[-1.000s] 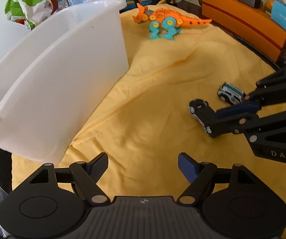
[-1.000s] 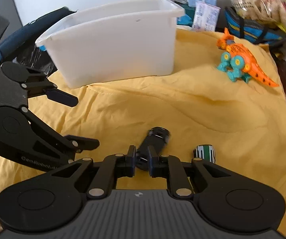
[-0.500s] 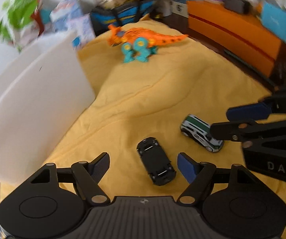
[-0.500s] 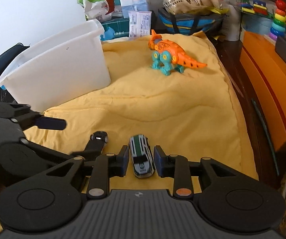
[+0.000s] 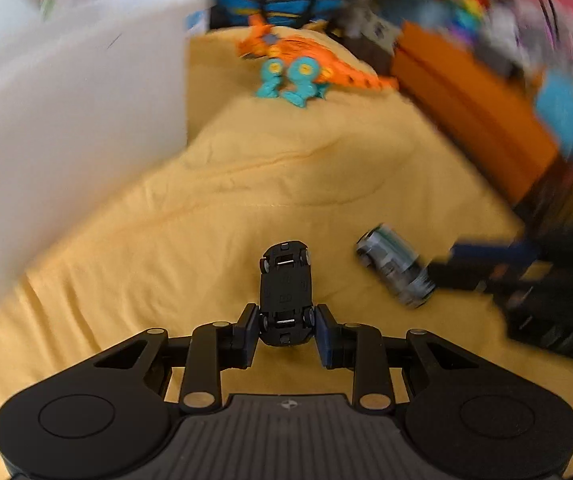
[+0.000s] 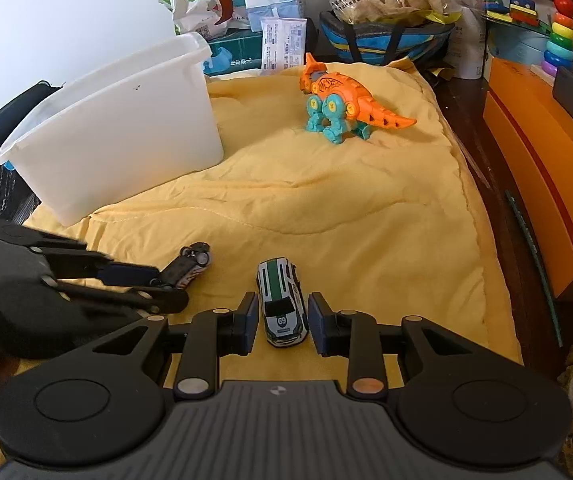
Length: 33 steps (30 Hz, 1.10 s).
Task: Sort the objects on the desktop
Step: 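Grasp the green-white car with the right gripper while the left grasps the red-white car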
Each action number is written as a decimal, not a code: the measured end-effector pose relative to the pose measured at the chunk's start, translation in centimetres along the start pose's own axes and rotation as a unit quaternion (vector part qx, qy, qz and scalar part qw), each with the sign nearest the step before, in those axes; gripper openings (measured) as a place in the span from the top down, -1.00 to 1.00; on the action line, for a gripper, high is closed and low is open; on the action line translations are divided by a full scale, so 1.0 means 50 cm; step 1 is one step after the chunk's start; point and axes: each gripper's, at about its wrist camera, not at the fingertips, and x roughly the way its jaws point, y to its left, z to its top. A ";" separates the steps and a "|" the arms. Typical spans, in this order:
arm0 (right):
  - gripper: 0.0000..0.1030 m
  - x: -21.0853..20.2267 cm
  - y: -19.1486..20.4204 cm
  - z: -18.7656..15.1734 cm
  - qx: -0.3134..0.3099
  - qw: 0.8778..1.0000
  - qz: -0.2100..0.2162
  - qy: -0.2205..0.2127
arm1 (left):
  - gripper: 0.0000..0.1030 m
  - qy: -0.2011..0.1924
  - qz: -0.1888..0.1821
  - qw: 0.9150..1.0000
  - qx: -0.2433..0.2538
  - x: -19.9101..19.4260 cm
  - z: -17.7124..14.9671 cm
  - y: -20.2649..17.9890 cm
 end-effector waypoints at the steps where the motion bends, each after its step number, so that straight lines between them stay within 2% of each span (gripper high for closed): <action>1: 0.38 0.000 0.000 0.000 0.002 1.000 0.001 0.001 | 0.36 0.005 -0.031 0.999 -0.035 -0.007 0.000 0.019; 4: 0.38 0.000 0.004 0.000 0.006 1.000 0.007 0.002 | 0.36 0.034 -0.095 0.989 -0.109 -0.012 -0.006 0.056; 6: 0.38 0.000 0.008 0.001 0.006 1.000 0.009 0.002 | 0.35 0.062 -0.109 0.980 -0.156 0.002 -0.012 0.079; 7: 0.38 0.000 0.010 0.001 0.004 1.000 0.009 0.002 | 0.26 0.071 -0.090 0.978 -0.174 0.007 -0.015 0.093; 8: 0.38 0.000 0.012 0.001 0.003 1.000 0.009 0.002 | -0.13 0.070 -0.064 0.979 -0.180 0.005 -0.018 0.102; 10: 0.38 0.000 0.017 0.002 0.001 1.000 0.008 0.002 | -0.19 0.044 -0.001 0.984 -0.173 -0.014 -0.022 0.113; 14: 0.38 0.001 0.023 0.001 -0.002 1.000 0.004 0.003 | -0.19 0.006 0.094 0.991 -0.097 -0.041 -0.023 0.094; 19: 0.38 0.001 0.029 -0.004 -0.005 1.000 0.002 0.006 | -0.19 -0.034 0.132 0.991 0.003 -0.068 -0.026 0.040; 23: 0.36 -0.001 0.031 -0.007 -0.003 1.000 -0.001 0.006 | -0.19 -0.048 0.170 0.979 0.097 -0.076 -0.028 -0.016; 27: 0.28 -0.002 0.030 -0.011 0.001 1.000 -0.007 0.008 | -0.20 -0.063 0.211 0.960 0.175 -0.086 -0.034 -0.055; 30: 0.22 -0.004 0.029 -0.014 0.005 1.000 -0.010 0.008 | -0.20 -0.073 0.230 0.946 0.215 -0.088 -0.036 -0.074; 33: 0.15 -0.006 0.027 -0.016 0.007 1.000 -0.014 0.006 | -0.20 -0.076 0.221 0.946 0.226 -0.091 -0.039 -0.077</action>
